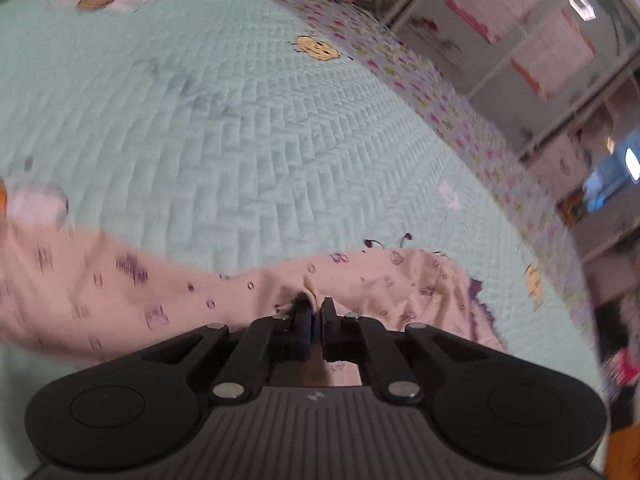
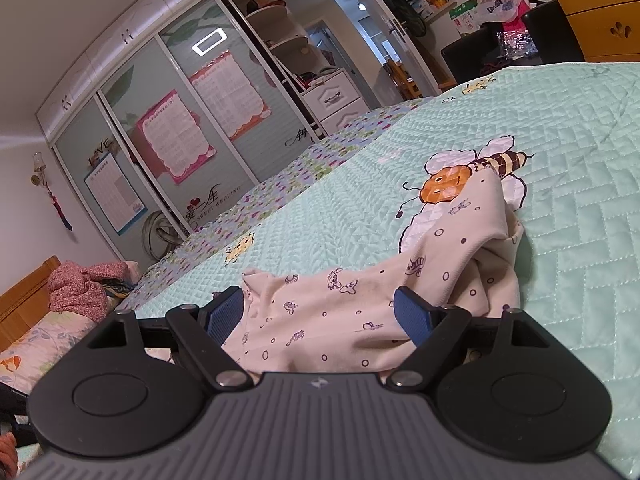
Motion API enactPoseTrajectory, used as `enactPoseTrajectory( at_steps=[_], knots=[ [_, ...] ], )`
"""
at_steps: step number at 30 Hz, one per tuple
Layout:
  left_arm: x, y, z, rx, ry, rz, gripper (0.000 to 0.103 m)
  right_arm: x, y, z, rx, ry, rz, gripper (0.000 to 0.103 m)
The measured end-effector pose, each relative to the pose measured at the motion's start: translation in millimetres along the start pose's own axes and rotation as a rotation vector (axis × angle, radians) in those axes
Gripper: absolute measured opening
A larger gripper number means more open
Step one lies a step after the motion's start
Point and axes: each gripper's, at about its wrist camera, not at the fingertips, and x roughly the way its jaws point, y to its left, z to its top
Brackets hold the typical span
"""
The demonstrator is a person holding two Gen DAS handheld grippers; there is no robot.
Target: Fold clothes
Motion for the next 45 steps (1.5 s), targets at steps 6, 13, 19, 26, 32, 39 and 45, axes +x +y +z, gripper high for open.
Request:
enactPoseTrajectory(
  at_steps=[6, 13, 19, 26, 32, 39, 45],
  knots=[
    [-8, 1, -15, 0.075, 0.006, 0.006, 0.006, 1, -1, 0, 0.000, 0.005, -0.001, 0.082],
    [-12, 58, -27, -0.286, 0.042, -0.204, 0.063, 1, 1, 0, 0.002, 0.006, -0.001, 0.082],
    [3, 69, -28, -0.510, 0.000, -0.275, 0.093, 2, -1, -1, -0.006, 0.007, -0.005, 0.082],
    [24, 34, 5, -0.365, -0.110, -0.199, 0.079, 3, 0, 0, -0.018, 0.014, -0.011, 0.082],
    [27, 21, 57, -0.086, -0.181, -0.031, 0.012, 5, 2, -1, -0.024, 0.020, -0.015, 0.082],
    [34, 52, 48, -0.046, -0.131, 0.169, 0.019, 7, 3, -1, -0.023, 0.023, -0.015, 0.083],
    [9, 78, 67, -0.100, 0.101, 0.090, 0.058, 8, 1, -2, -0.008, 0.025, -0.007, 0.083]
  ],
)
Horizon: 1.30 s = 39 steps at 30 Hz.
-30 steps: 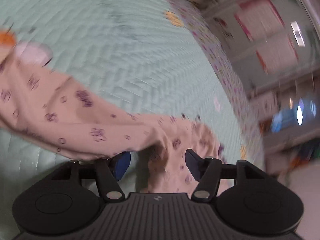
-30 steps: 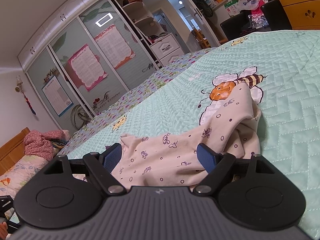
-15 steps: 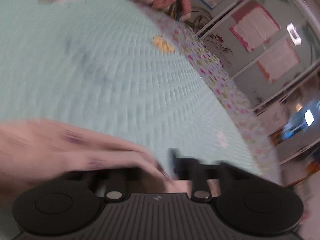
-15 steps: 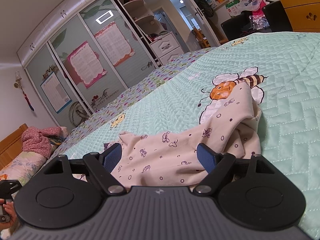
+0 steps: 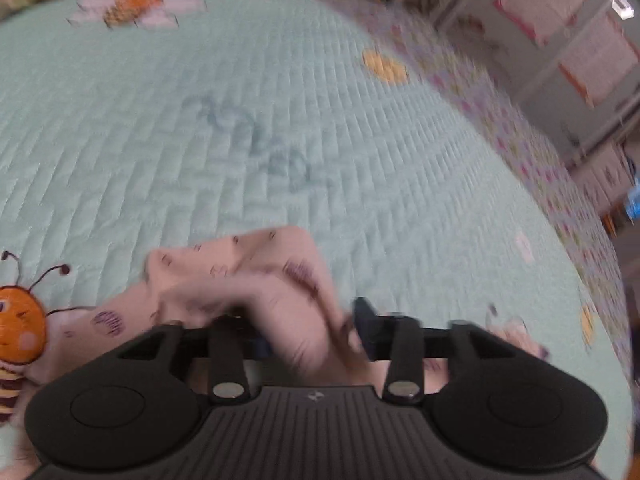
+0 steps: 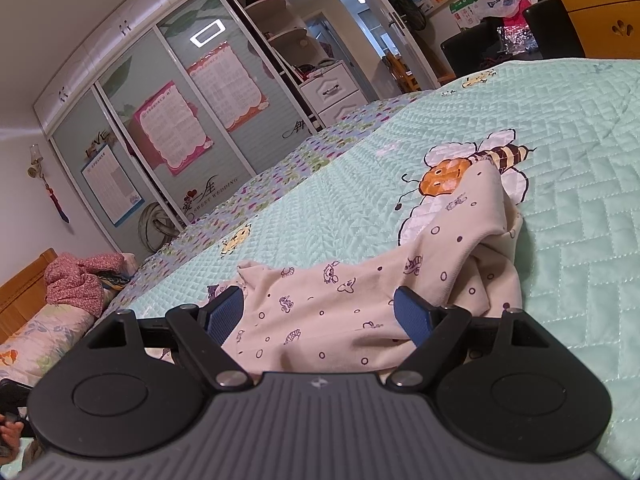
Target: Fold clothes
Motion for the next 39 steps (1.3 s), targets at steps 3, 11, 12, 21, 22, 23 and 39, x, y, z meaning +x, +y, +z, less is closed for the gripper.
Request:
enactPoseTrajectory(
  at_steps=[3, 11, 12, 21, 22, 23, 39],
  knots=[
    [-19, 20, 8, -0.075, 0.137, -0.013, 0.070, 0, 0, -1, 0.000, -0.003, 0.002, 0.083],
    [-94, 10, -37, 0.189, 0.100, -0.049, 0.068, -8, -3, -4, 0.014, -0.038, 0.018, 0.083],
    [-103, -10, -43, 0.320, 0.012, -0.066, 0.069, -7, -2, -4, 0.008, -0.038, 0.021, 0.083],
    [-7, -125, -57, 0.926, -0.110, 0.074, 0.071, -5, 7, -5, -0.068, -0.006, 0.078, 0.083],
    [4, -126, -56, 0.942, -0.096, 0.081, 0.071, -4, 7, -5, -0.065, -0.003, 0.078, 0.083],
    [12, -125, -57, 0.955, -0.085, 0.091, 0.070, -4, 7, -5, -0.062, 0.001, 0.079, 0.083],
    [20, -111, -45, 0.849, -0.099, 0.127, 0.011, -1, 9, -7, -0.067, 0.021, 0.071, 0.083]
  ],
)
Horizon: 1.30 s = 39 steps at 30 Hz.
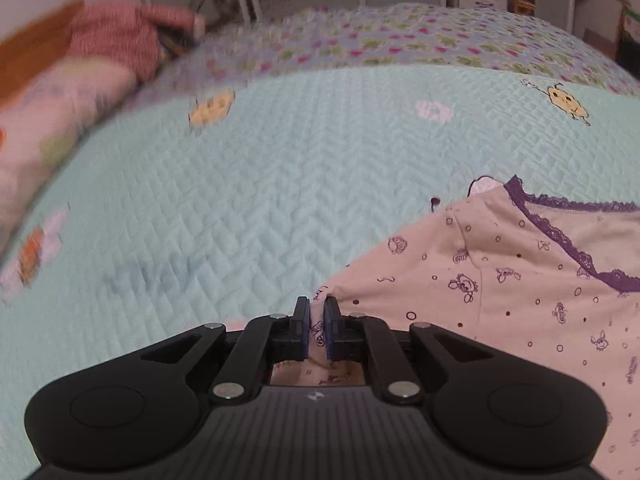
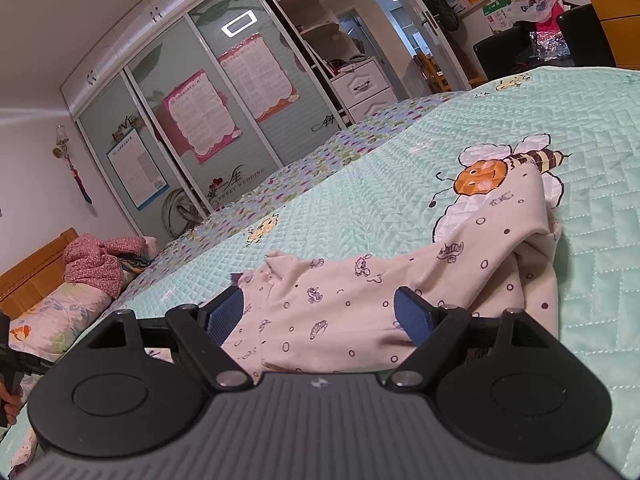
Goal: Fold clothes
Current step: 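Lift and lay the pink garment flat with both grippers, then release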
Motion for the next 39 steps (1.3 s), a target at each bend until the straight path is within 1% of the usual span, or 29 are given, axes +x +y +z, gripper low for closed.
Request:
enactPoseTrajectory(
  at_steps=[1, 2, 4, 5, 7, 8, 9, 10, 11, 12, 14, 16, 18, 19, 21, 24, 25, 26, 27, 28, 31, 32, 34, 35, 37, 39],
  knots=[
    [5, -6, -1, 0.024, 0.017, 0.015, 0.017, 1, 0, 1, -0.001, 0.004, -0.002, 0.083],
    [8, -12, -2, 0.044, 0.017, 0.039, 0.020, 1, 0, 1, 0.000, 0.006, -0.002, 0.083],
    [6, -19, -2, 0.027, -0.033, 0.113, 0.042, 1, 0, 1, 0.004, 0.008, -0.001, 0.083],
    [2, -18, -2, -0.013, -0.063, 0.153, 0.046, 1, 0, 1, 0.007, 0.007, 0.001, 0.083],
    [-14, -12, -3, -0.146, -0.132, 0.235, 0.046, 0, -1, 2, 0.014, 0.004, 0.006, 0.083],
    [-29, -8, -6, -0.220, -0.175, 0.273, 0.046, 0, -3, 2, 0.023, 0.000, 0.011, 0.083],
    [-47, -5, -12, -0.279, -0.208, 0.302, 0.048, -1, -5, 2, 0.034, -0.005, 0.017, 0.083],
    [-67, -3, -19, -0.328, -0.232, 0.323, 0.053, -1, -7, 3, 0.046, -0.009, 0.023, 0.083],
    [-86, -2, -28, -0.361, -0.247, 0.320, 0.056, -2, -9, 3, 0.058, -0.014, 0.028, 0.083],
    [-105, -3, -40, -0.356, -0.238, 0.276, 0.056, -3, -11, 3, 0.069, -0.018, 0.032, 0.083],
    [-139, -9, -68, -0.309, -0.188, 0.156, 0.056, -3, -12, 4, 0.077, -0.020, 0.028, 0.083],
    [-169, -17, -106, -0.284, -0.118, 0.055, 0.059, -9, -7, 5, 0.075, -0.005, -0.001, 0.083],
    [-193, -22, -148, -0.278, -0.061, -0.010, 0.059, -21, 0, 7, 0.079, 0.023, -0.026, 0.082],
    [-205, -24, -170, -0.277, -0.035, -0.036, 0.060, -36, 5, 7, 0.085, 0.048, -0.012, 0.082],
    [-227, -28, -210, -0.275, -0.004, -0.082, 0.060, -81, 21, 0, 0.053, 0.091, 0.049, 0.082],
    [-252, -39, -262, -0.224, -0.009, -0.083, 0.065, -154, 42, -21, -0.020, 0.189, 0.132, 0.083],
    [-258, -43, -276, -0.195, -0.019, -0.064, 0.065, -176, 48, -31, -0.044, 0.228, 0.146, 0.083],
    [-262, -48, -286, -0.160, -0.037, -0.018, 0.066, -197, 54, -41, -0.069, 0.268, 0.155, 0.083],
    [-264, -50, -295, -0.129, -0.049, 0.031, 0.069, -216, 59, -49, -0.089, 0.303, 0.157, 0.083],
    [-263, -50, -301, -0.104, -0.050, 0.065, 0.069, -232, 63, -55, -0.098, 0.329, 0.157, 0.083],
    [-256, -43, -312, -0.034, -0.048, 0.121, 0.069, -270, 74, -66, -0.087, 0.404, 0.159, 0.083],
    [-255, -41, -314, -0.018, -0.050, 0.120, 0.069, -279, 79, -69, -0.111, 0.422, 0.145, 0.083],
    [-263, -39, -320, 0.012, -0.073, 0.092, 0.069, -296, 88, -74, -0.191, 0.439, 0.097, 0.083],
    [-268, -41, -325, 0.045, -0.090, 0.077, 0.069, -303, 92, -77, -0.236, 0.444, 0.076, 0.083],
    [-279, -50, -335, 0.144, -0.133, 0.049, 0.069, -315, 101, -86, -0.338, 0.445, 0.043, 0.083],
    [-286, -61, -348, 0.249, -0.168, 0.039, 0.069, -324, 109, -95, -0.446, 0.448, 0.011, 0.083]
  ],
)
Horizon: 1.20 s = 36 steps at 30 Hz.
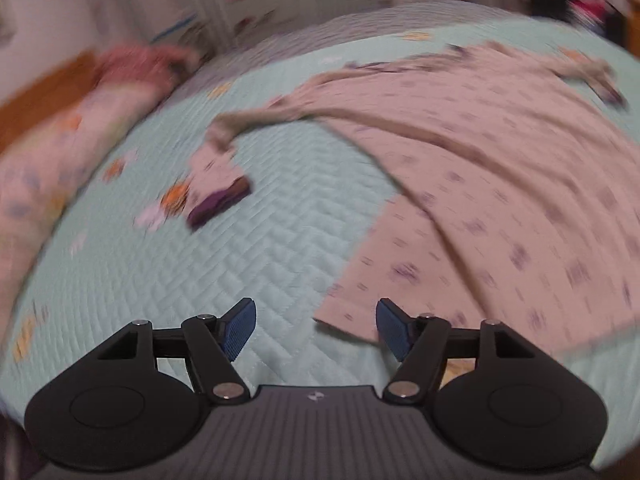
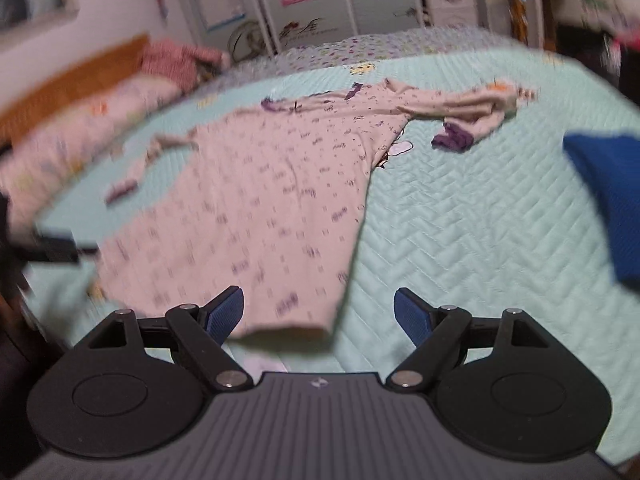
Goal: Fold clothes
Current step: 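Lift and lay the pink garment flat with both grippers, then release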
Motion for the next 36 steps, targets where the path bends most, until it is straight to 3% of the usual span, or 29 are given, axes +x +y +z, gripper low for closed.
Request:
enactPoseTrajectory(
  at_steps=[5, 9, 13, 17, 21, 25, 27, 29, 30, 31, 36],
  knots=[
    [-15, -34, -21, 0.174, -0.060, -0.037, 0.069, 13, 8, -13, -0.065, 0.074, -0.050, 0.083],
    [-18, -68, -29, 0.362, -0.126, 0.029, 0.069, 22, 20, -23, -0.090, 0.117, -0.052, 0.083],
    [-18, -71, -26, 0.399, -0.138, 0.029, 0.069, 21, 27, -25, -0.105, 0.128, -0.046, 0.083],
    [-26, -79, -35, 0.510, -0.168, 0.025, 0.069, 19, 26, -23, -0.103, 0.131, -0.046, 0.083],
    [-30, -84, -39, 0.534, -0.172, 0.023, 0.069, 18, 27, -23, -0.103, 0.121, -0.048, 0.083],
    [-18, -100, -32, 0.572, -0.200, 0.092, 0.069, 22, 32, -25, -0.151, 0.107, -0.091, 0.083],
    [-13, -104, -24, 0.552, -0.218, 0.116, 0.068, 24, 34, -25, -0.178, 0.092, -0.115, 0.083],
    [-11, -101, -12, 0.492, -0.219, 0.125, 0.050, 24, 35, -25, -0.207, 0.071, -0.139, 0.082],
    [-11, -97, -4, 0.448, -0.218, 0.117, 0.023, 24, 35, -25, -0.217, 0.054, -0.152, 0.082],
    [-11, -92, 4, 0.398, -0.215, 0.102, 0.004, 24, 34, -23, -0.220, 0.041, -0.161, 0.082],
    [-22, -54, 46, 0.074, -0.204, -0.018, 0.001, 26, 31, -13, -0.188, -0.011, -0.154, 0.081]
  ],
)
